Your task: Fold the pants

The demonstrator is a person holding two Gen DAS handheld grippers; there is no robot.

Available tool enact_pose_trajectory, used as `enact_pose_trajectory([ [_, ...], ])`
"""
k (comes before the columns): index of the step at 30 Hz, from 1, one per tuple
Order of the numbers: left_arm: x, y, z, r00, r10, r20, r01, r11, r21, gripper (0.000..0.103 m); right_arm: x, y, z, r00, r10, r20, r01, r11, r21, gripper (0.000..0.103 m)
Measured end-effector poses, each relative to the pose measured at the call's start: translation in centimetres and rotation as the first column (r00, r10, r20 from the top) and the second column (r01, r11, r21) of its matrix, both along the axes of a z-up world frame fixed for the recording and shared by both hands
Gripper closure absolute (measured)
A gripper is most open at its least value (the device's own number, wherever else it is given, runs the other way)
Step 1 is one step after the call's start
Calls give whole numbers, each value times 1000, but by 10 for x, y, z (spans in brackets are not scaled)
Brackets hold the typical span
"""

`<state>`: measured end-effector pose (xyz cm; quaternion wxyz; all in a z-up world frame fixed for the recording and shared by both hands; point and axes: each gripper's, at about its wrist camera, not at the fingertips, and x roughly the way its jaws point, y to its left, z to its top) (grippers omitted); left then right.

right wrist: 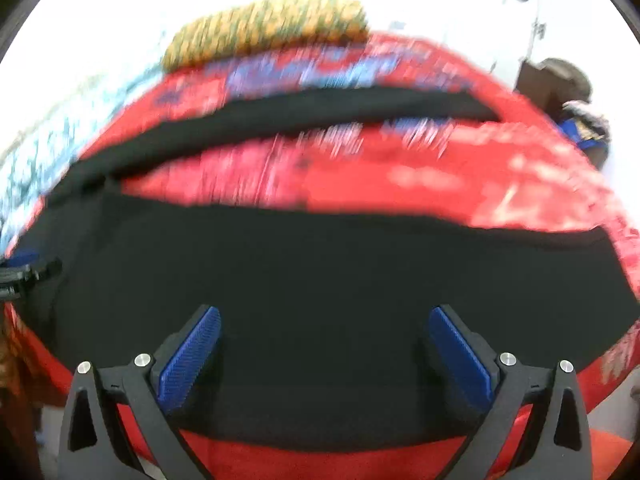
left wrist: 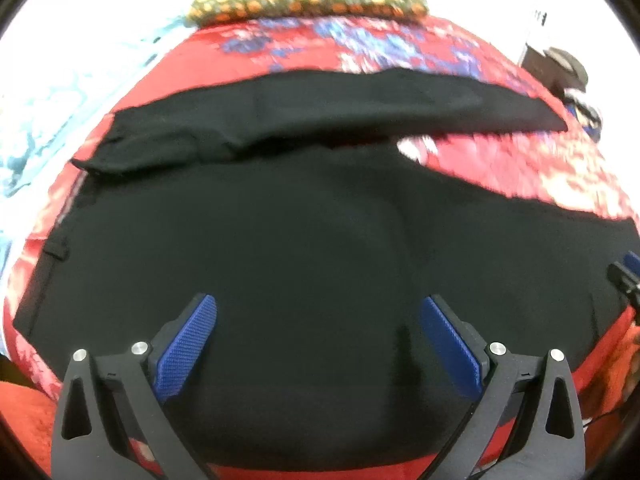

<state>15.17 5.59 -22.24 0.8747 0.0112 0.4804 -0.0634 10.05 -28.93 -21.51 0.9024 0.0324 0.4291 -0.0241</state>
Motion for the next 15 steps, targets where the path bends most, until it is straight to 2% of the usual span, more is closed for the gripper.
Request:
enact_pose_trajectory([
  [4,8,8,4,999,49,13,-49,999,7,1,-2,-12,17,997,-24,80,22,999,25,0],
  [9,44,23,16,995,88,37,-88,996,11,1,-1,-33,31,988,-61,141,50,995,82,0],
  [12,78,41,22,988,133,74,-137,990,43,1,18,-60,36,987,-91,129,75,989,125,0],
  [15,116,63,8,976,201,86,-210,971,112,1,57,-104,38,990,-120,73,107,981,161,0],
])
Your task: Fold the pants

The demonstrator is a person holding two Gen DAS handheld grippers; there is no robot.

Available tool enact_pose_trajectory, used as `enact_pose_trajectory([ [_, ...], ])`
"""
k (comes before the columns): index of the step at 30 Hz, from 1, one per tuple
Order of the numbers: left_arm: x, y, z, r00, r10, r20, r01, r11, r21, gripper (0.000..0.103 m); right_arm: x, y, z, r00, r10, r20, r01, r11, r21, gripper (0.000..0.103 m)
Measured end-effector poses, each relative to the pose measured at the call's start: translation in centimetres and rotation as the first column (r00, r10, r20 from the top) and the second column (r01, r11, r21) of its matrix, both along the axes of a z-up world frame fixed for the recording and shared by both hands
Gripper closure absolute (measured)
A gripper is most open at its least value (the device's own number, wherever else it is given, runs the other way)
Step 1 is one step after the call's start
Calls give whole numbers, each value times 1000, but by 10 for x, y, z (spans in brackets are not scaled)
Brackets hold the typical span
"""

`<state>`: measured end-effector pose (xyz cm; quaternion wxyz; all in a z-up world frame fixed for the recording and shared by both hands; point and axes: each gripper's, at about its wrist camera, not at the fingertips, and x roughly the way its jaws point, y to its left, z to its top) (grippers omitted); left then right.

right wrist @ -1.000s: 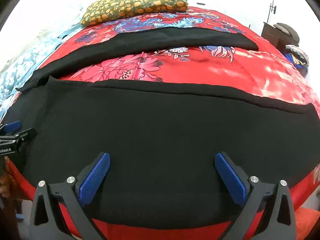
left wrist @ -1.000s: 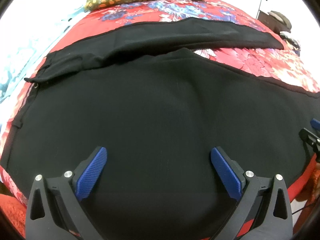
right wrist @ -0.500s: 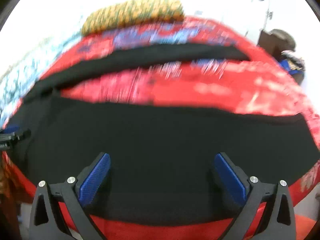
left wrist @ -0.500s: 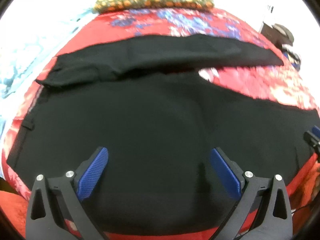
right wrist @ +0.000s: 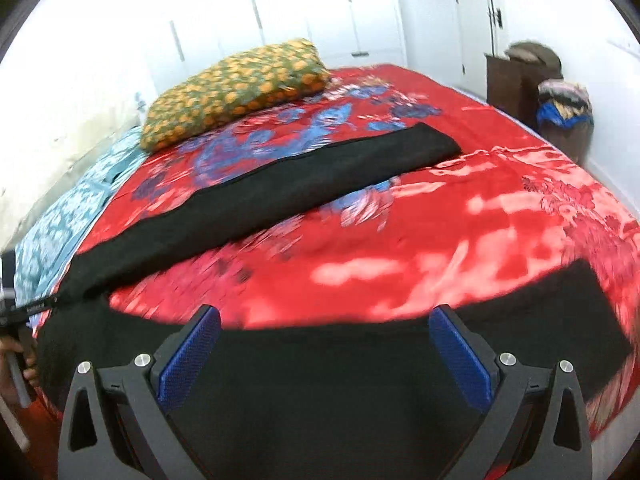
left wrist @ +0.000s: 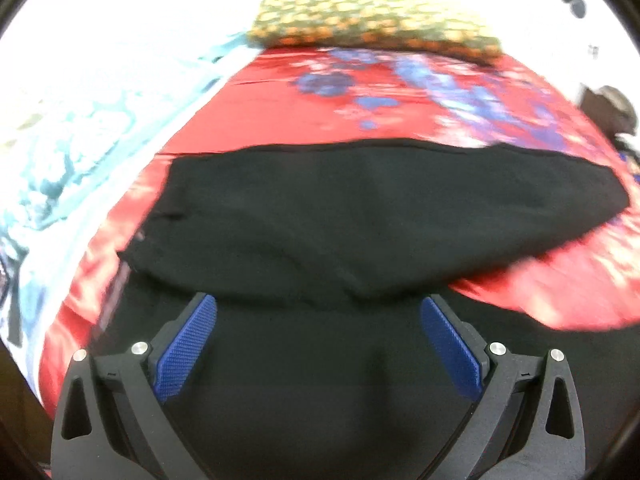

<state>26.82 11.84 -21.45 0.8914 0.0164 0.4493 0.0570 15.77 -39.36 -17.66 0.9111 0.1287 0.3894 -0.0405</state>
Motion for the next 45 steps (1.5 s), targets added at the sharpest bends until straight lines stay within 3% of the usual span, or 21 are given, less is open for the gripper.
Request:
enact_pose_trajectory([
  [3,21,28,-39,993,90,-72,-87,995,39,0,55,-57,6,998,-39,-52,41,998,44,0],
  [5,16,46,-55,994,99,-43,-103,989,-102,0,102,-102,8,993,-75,-88,81,994,69,0],
  [6,12,50,-54,995,98,-16,-100,987,-125,0,125,-122,6,990,-78,-116,89,992,94,0],
  [8,9,47,-56,996,94,-2,-93,990,-106,0,174,-161,-3,981,-76,-177,100,986,132,0],
  [11,7,43,-60,995,93,23,-91,993,-76,0,237,-200,-8,978,-98,-186,119,987,105,0],
  [13,7,42,-61,995,93,31,-91,993,-73,0,271,-213,-14,977,-82,-198,108,986,123,1],
  [17,8,42,-60,995,92,41,-89,993,-75,0,339,-219,-37,966,-17,-259,33,998,58,20],
  [21,9,39,-61,995,91,46,-88,994,-67,0,370,-221,-68,950,7,-311,4,999,38,21],
  [22,9,39,-61,995,91,46,-88,994,-65,0,371,-222,-76,947,15,-322,4,998,59,35],
  [24,9,38,-61,995,91,45,-88,994,-63,0,361,-221,-74,953,-8,-304,13,1000,15,96],
  [26,10,38,-61,995,91,45,-88,994,-63,0,346,-217,-59,967,6,-254,7,999,53,98],
  [29,10,38,-61,995,91,44,-88,994,-60,0,297,-180,-13,982,123,-143,-121,992,26,98],
  [34,10,38,-60,995,92,37,-90,995,-51,0,152,-96,62,941,337,-24,-338,940,-54,98],
  [37,10,37,-59,995,92,31,-90,995,-48,0,60,-59,73,919,394,-28,-395,915,-83,98],
  [40,11,37,-58,995,93,22,-92,995,-45,0,-28,-44,49,922,371,-111,-383,916,-117,98],
  [42,12,38,-57,996,93,12,-92,995,-47,0,-58,-54,21,939,287,-191,-313,942,-121,92],
  [43,12,38,-57,996,93,2,-93,994,-51,0,-66,-59,9,942,249,-226,-278,954,-109,76],
  [44,14,39,-56,995,94,-16,-95,994,-57,0,-76,-70,-4,944,180,-275,-212,973,-89,42],
  [45,16,40,-54,995,93,-46,-96,993,-65,0,-81,-76,-8,944,145,-297,-176,981,-80,26],
])
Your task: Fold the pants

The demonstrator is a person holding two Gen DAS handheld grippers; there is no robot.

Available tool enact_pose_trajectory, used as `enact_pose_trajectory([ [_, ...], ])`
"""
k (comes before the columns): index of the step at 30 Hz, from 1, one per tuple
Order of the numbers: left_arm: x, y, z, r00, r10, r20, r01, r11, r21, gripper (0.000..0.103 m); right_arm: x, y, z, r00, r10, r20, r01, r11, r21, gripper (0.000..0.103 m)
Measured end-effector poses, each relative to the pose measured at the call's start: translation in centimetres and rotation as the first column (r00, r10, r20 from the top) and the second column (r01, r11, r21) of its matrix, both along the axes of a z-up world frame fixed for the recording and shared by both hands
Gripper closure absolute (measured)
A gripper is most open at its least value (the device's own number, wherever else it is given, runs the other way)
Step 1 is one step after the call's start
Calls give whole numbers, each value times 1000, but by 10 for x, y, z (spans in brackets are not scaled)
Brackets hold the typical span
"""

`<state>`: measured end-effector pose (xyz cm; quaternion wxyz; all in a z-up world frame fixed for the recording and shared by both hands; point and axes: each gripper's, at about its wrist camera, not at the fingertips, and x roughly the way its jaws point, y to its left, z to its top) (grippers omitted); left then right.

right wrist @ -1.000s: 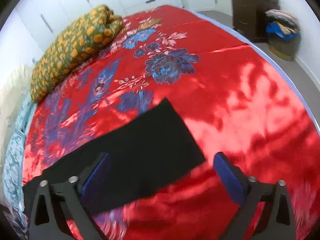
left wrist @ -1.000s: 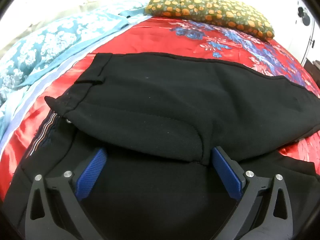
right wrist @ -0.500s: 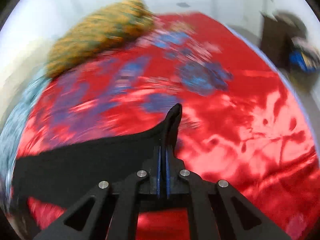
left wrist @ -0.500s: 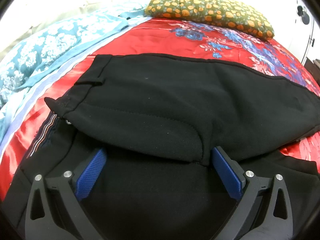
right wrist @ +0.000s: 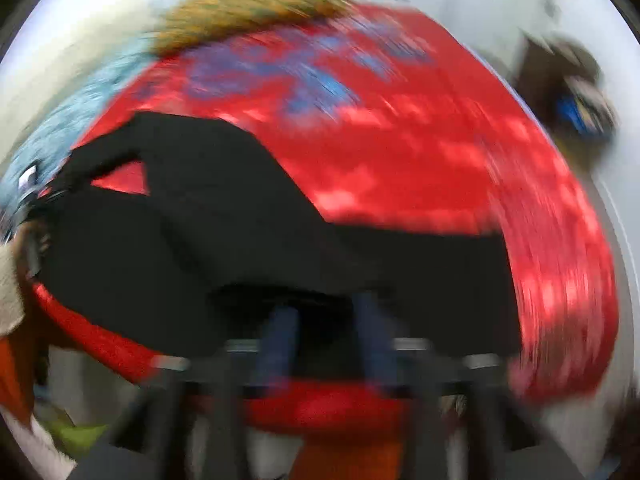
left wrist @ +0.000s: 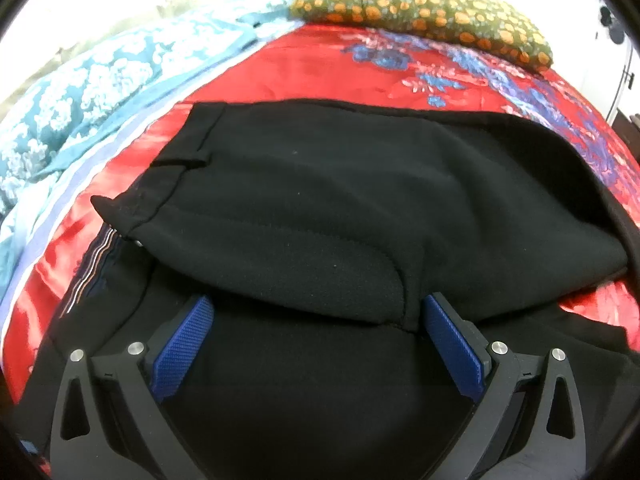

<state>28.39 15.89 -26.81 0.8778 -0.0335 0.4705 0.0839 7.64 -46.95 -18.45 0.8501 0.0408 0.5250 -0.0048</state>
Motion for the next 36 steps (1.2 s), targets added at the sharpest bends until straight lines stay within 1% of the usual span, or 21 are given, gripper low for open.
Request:
enact_pose_trajectory([
  [1,1,1,2,999,-3,-37,3,1000,-11,0,-5,-6,2,1000,-30,7,30,1000,4,12],
  [2,1,1,6,997,-11,-82,9,1000,-20,1,-13,-11,12,996,-63,55,63,998,9,12],
  [3,-2,0,9,994,-21,-105,18,1000,-24,1,-15,-16,20,993,-89,80,88,996,21,12],
  [4,-8,-2,13,994,-36,-106,33,999,-36,1,-21,-17,28,988,-116,97,112,993,41,12],
  [6,-27,-7,24,995,-82,-62,77,995,-69,1,-25,-13,45,976,-162,146,154,986,64,12],
  [9,-52,-16,29,991,-134,-11,134,990,-36,1,-24,26,55,958,-180,221,167,983,79,11],
  [10,-59,-16,29,991,-137,-1,137,990,-27,1,-27,45,53,953,-180,243,161,982,94,9],
  [11,-64,-16,25,992,-128,2,128,991,-29,1,-27,70,47,952,-166,257,135,982,134,5],
  [13,-66,-16,17,994,-109,-18,108,993,-51,1,-20,120,26,963,-112,247,49,968,247,5],
  [15,-63,-15,13,995,-101,-19,100,994,-46,1,-11,163,3,970,-74,233,-6,946,324,5],
  [18,-61,-18,6,993,-115,-28,114,993,-26,1,11,212,-23,978,12,206,-83,937,339,6],
  [20,-62,-19,6,992,-121,-19,121,992,-21,1,21,221,-37,983,24,182,-84,940,331,7],
  [21,-62,-19,6,992,-123,-17,122,992,-21,0,22,218,-44,985,3,174,-61,942,330,7],
  [22,-62,-18,6,992,-123,-15,123,992,-22,0,24,211,-50,987,-24,157,-29,944,329,11],
  [23,-63,-18,6,992,-123,-10,123,992,-23,0,22,201,-56,986,-49,159,-7,942,335,20],
  [25,-64,-18,5,993,-122,-2,122,992,-20,0,17,182,-55,979,-99,176,33,938,346,21],
  [27,-64,-19,4,993,-121,2,121,993,-11,0,13,158,-51,965,-192,179,115,922,369,20],
  [29,-64,-21,4,993,-119,8,119,993,-2,0,5,129,-55,934,-317,165,219,872,438,20],
  [32,-65,-22,3,993,-118,14,118,993,8,0,-3,99,-58,898,-411,154,273,798,538,20],
  [34,-66,-22,3,993,-117,19,117,993,7,0,-4,88,-57,882,-443,160,293,782,550,20],
  [36,-67,-22,3,993,-117,24,116,993,7,0,-7,76,-56,843,-512,166,337,743,579,17],
])
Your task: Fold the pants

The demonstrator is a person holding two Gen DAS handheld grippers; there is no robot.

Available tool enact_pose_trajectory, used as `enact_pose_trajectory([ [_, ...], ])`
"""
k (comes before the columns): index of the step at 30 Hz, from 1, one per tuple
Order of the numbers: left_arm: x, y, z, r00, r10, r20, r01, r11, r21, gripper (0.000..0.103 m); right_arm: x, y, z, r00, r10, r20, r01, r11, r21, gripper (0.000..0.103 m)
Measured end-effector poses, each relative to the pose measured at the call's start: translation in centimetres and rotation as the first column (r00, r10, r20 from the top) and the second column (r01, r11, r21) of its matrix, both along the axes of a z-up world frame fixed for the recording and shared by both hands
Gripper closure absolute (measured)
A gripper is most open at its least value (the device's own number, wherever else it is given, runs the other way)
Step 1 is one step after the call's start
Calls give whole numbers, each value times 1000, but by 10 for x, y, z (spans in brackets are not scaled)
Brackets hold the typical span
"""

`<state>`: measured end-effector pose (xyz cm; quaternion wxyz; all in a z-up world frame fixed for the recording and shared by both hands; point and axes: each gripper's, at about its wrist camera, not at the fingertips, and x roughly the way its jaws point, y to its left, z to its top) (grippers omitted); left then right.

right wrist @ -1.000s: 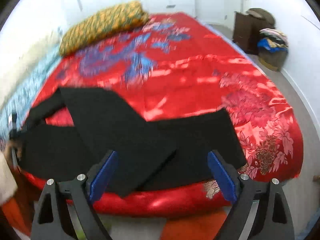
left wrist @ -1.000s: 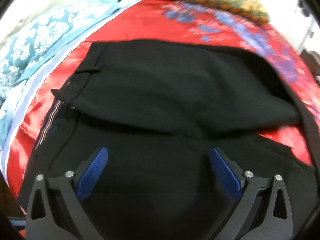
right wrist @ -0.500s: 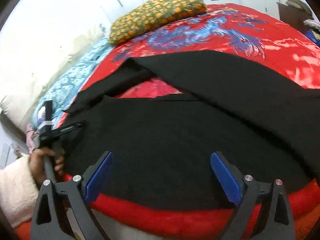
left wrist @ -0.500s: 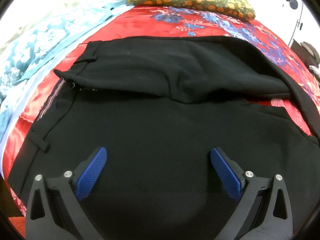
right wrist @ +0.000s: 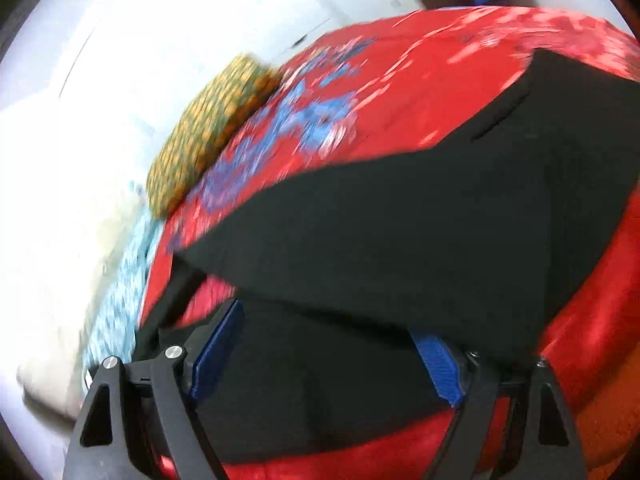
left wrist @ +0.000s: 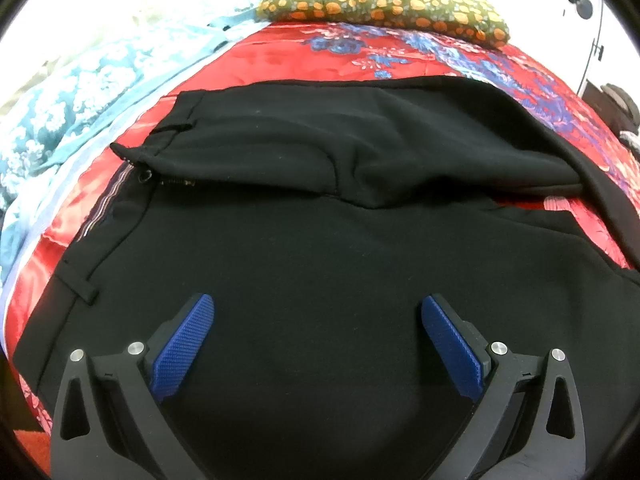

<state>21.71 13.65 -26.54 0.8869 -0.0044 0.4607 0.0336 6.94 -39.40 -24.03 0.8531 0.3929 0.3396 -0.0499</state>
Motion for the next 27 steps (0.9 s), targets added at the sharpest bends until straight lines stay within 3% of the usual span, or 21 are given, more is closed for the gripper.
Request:
enact_pose_trajectory([
  [3,-2,-1,0,1000,2,7,-2,1000,3,0,-2,-25,-8,996,-90,-4,90,992,84,19],
  [4,-2,-1,0,1000,2,8,-2,1000,4,0,1,-30,-10,996,-86,-18,88,991,98,27],
  [6,-1,-1,0,1000,3,6,-4,1000,6,0,5,-38,-10,995,-82,-59,86,994,73,50],
  [7,-1,-2,0,1000,5,0,-5,1000,9,0,7,-39,-10,993,-88,-81,92,994,57,75],
  [8,1,-3,2,1000,7,-18,-7,1000,10,0,5,-46,-11,989,-100,-112,105,994,38,89],
  [12,22,-17,20,988,-68,-135,65,997,-30,1,5,-52,-2,990,-103,-99,108,993,44,90],
  [16,63,-44,63,989,-127,-76,115,983,-140,1,5,-51,33,998,-68,-3,67,997,-48,90],
  [19,116,-66,75,981,-160,-108,127,956,-263,1,4,-54,50,998,-42,42,46,994,-104,90],
  [21,151,-76,70,979,-145,-146,92,943,-321,1,5,-52,58,998,-19,64,27,991,-130,90],
  [24,194,-79,56,980,-66,-189,-4,938,-347,1,3,-53,67,996,11,84,2,989,-151,90],
  [27,218,-76,34,970,8,-241,-110,905,-411,2,-6,-58,75,993,35,113,-17,988,-155,90],
])
